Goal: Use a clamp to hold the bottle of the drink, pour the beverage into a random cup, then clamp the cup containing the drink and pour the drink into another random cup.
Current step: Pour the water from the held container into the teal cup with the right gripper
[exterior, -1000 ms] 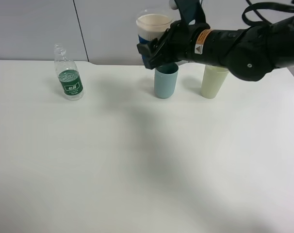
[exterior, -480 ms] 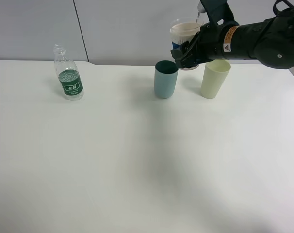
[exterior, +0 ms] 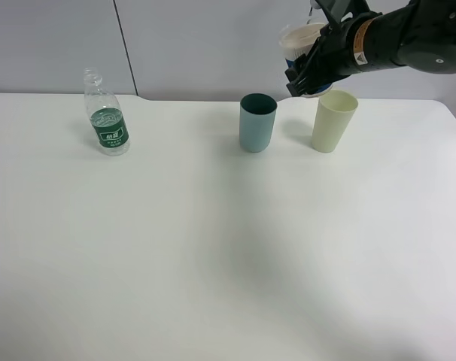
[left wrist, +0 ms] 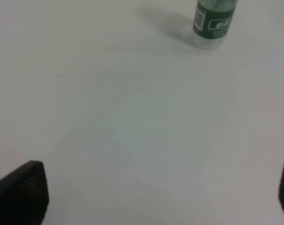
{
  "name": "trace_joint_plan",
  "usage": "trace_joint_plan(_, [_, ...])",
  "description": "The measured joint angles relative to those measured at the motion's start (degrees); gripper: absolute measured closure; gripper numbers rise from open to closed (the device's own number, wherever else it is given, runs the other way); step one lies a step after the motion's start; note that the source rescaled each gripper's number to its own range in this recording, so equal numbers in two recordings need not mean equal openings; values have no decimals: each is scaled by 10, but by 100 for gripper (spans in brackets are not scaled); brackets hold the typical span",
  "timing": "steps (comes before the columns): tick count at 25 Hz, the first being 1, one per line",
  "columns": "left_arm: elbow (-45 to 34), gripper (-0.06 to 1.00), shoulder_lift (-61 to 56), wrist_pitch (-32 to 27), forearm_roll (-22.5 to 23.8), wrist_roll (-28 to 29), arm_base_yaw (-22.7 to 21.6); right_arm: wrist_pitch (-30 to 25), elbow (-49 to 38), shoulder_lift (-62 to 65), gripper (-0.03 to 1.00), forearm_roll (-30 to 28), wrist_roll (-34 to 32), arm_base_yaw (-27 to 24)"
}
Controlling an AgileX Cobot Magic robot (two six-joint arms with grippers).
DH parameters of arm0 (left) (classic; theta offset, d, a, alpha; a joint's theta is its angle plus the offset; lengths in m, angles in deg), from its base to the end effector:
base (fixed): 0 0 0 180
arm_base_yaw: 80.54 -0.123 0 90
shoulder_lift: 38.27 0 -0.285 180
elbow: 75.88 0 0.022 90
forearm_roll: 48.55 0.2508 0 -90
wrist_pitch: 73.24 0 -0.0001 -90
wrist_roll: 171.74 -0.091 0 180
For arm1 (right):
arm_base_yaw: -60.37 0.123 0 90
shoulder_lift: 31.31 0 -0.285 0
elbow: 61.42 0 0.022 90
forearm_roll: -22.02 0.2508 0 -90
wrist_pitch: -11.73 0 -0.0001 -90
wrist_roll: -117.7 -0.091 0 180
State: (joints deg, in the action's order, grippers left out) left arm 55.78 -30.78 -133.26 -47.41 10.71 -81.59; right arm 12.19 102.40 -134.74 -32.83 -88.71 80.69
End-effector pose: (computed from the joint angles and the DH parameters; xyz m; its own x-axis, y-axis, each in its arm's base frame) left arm -0.0056 0.0015 0.2795 -0.4345 -0.0408 -0.8997 -0.0481 0.9986 -0.0220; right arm 0.3509 0.1305 0.2508 -0.2362 -0.5953 -0.7680 -0.5289 0.7418 -0.4123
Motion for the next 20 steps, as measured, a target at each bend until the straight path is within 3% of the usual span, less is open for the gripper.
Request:
trace_joint_plan(15, [0,-6,0,0,0,0,0,-20,48,-73,95,-74,-20,3])
trace_joint_plan(20, [0,-6,0,0,0,0,0,-27,65,-83,95,-84,4,15])
